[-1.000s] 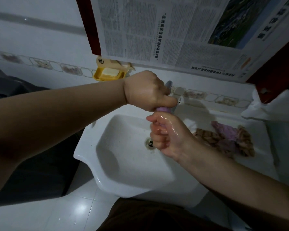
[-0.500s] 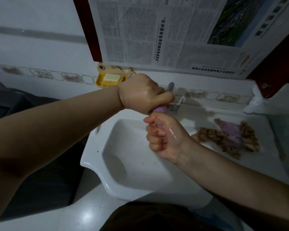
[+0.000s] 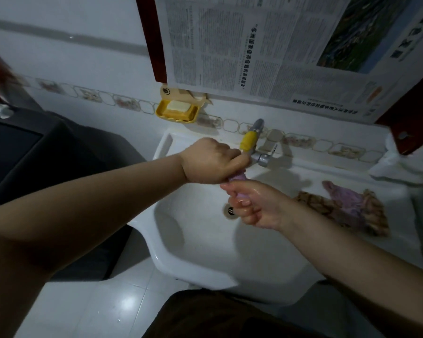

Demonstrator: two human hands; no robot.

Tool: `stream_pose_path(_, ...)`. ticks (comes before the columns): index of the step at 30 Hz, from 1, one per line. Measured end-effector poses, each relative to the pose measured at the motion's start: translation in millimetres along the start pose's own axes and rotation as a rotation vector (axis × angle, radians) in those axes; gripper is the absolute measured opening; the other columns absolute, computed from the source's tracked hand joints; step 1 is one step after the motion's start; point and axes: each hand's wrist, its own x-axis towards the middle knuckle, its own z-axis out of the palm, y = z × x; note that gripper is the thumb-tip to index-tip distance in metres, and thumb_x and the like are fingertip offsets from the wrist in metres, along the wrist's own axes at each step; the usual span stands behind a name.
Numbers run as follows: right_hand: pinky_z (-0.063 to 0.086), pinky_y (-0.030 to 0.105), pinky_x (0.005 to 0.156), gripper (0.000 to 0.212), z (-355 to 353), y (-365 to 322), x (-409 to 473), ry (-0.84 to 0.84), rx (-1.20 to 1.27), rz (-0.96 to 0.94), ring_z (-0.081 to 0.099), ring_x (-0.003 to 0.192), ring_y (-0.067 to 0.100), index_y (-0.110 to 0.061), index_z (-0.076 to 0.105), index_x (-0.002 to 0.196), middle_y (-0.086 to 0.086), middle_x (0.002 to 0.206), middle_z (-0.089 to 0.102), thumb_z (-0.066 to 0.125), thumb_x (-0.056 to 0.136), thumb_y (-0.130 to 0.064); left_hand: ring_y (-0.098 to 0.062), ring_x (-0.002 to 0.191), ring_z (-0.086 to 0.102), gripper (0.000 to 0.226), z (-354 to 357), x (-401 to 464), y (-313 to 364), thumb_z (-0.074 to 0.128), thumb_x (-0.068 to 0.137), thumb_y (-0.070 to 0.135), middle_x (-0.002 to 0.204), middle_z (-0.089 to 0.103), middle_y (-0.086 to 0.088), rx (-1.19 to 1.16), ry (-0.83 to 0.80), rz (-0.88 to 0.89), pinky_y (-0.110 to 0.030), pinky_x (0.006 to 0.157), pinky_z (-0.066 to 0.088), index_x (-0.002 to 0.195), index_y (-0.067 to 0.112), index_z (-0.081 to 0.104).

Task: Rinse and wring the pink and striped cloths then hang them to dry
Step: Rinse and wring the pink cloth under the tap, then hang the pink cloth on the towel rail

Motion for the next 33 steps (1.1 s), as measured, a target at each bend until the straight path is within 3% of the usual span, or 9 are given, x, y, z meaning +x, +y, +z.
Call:
stream_pose_path(4, 0.021, 0.019, 0.042, 0.049, -34.8, 2.3, 7.2, 0.114, -0.477, -0.154, 0.028, 0.046, 0.008, -0.003, 0.051, 0.099, 0.003, 0.063, 0.038, 0.055, 0.090, -0.050, -0.024, 0.081, 0.055, 0.038, 3.1, -8.0, 24.4, 0.068, 0.081, 0.034, 0.105, 0.054, -0.011, -0.085, -0.209, -0.278, -0.036, 0.051, 0.052, 0.109, 0.012, 0.053)
stream_pose_path(7, 0.043, 0.027, 0.056, 0.032, -43.5, 5.1, 13.1, 0.304, -0.739, -0.272, 0.052, 0.074, 0.012, -0.018, 0.050, 0.113, 0.000, 0.091, 0.057, 0.055, 0.092, -0.042, -0.017, 0.094, 0.056, 0.062, -6.6, -9.2, 35.5, 0.078, 0.074, 0.039, 0.119, 0.051, -0.004, -0.371, -0.514, -0.737, -0.031, 0.076, 0.052, 0.125, 0.021, 0.047)
stream_pose_path(11, 0.045, 0.026, 0.082, 0.029, -46.7, 4.3, 19.6, 0.439, -0.901, -0.553, 0.059, 0.105, 0.020, -0.017, 0.061, 0.121, 0.004, 0.112, 0.060, 0.059, 0.092, -0.022, -0.016, 0.080, 0.064, 0.053, -28.8, -19.9, 29.1, 0.073, 0.082, 0.036, 0.111, 0.062, -0.005, -0.968, -0.492, -1.181, -0.028, 0.060, 0.056, 0.126, 0.020, 0.048)
stream_pose_path(14, 0.032, 0.018, 0.098, 0.033, -37.6, 1.7, 22.5, 0.487, -1.054, -0.702, 0.047, 0.125, 0.020, -0.017, 0.059, 0.128, 0.007, 0.132, 0.051, 0.053, 0.096, -0.019, -0.015, 0.071, 0.061, 0.031, -40.1, -39.6, 20.9, 0.054, 0.094, 0.041, 0.096, 0.067, -0.008, -1.114, -0.468, -1.236, -0.028, 0.056, 0.051, 0.113, 0.017, 0.061)
stream_pose_path(17, 0.030, 0.033, 0.113, 0.036, -21.6, -5.6, 23.0, 0.512, -1.161, -0.817, 0.037, 0.134, 0.020, -0.021, 0.054, 0.134, 0.005, 0.145, 0.043, 0.048, 0.098, -0.020, -0.013, 0.076, 0.059, 0.035, -43.6, -56.2, 13.1, 0.041, 0.099, 0.044, 0.087, 0.065, -0.002, -1.126, -0.471, -1.297, -0.025, 0.061, 0.050, 0.101, 0.019, 0.066)
stream_pose_path(20, 0.039, 0.026, 0.098, 0.035, -1.3, -18.7, 22.7, 0.471, -1.243, -0.875, 0.051, 0.120, 0.021, -0.019, 0.055, 0.132, 0.004, 0.130, 0.058, 0.047, 0.098, -0.023, -0.011, 0.091, 0.062, 0.040, -42.8, -71.4, -3.2, 0.041, 0.099, 0.041, 0.109, 0.069, -0.003, -1.090, -0.429, -1.257, -0.018, 0.082, 0.050, 0.113, 0.014, 0.067)
stream_pose_path(23, 0.041, 0.020, 0.081, 0.039, 21.9, -32.9, 28.6, 0.466, -1.199, -0.775, 0.059, 0.109, 0.015, -0.025, 0.058, 0.129, -0.002, 0.121, 0.066, 0.054, 0.092, -0.039, -0.015, 0.100, 0.064, 0.045, -52.6, -86.3, -25.3, 0.043, 0.097, 0.048, 0.114, 0.069, -0.004, -0.986, -0.228, -1.292, -0.034, 0.099, 0.047, 0.110, 0.014, 0.069)
stream_pose_path(26, 0.047, 0.023, 0.083, 0.036, 50.3, -55.7, 46.1, 0.388, -0.968, -0.674, 0.062, 0.093, 0.003, -0.032, 0.061, 0.113, -0.012, 0.104, 0.068, 0.071, 0.079, -0.038, -0.021, 0.074, 0.057, 0.057, -67.2, -105.6, -50.1, 0.043, 0.096, 0.051, 0.084, 0.066, -0.020, -0.972, -0.018, -1.345, -0.043, 0.077, 0.050, 0.084, -0.002, 0.061)
stream_pose_path(33, 0.048, 0.011, 0.069, 0.019, 128.6, -123.0, 86.2, 0.169, -0.970, -0.429, 0.063, 0.075, -0.005, -0.020, 0.066, 0.097, -0.007, 0.091, 0.069, 0.073, 0.080, -0.028, -0.006, 0.050, 0.031, 0.044, -112.3, -160.5, -129.0, 0.043, 0.100, 0.039, 0.055, 0.035, 0.009, -0.961, 0.203, -1.330, -0.023, 0.050, 0.027, 0.060, 0.021, 0.035)
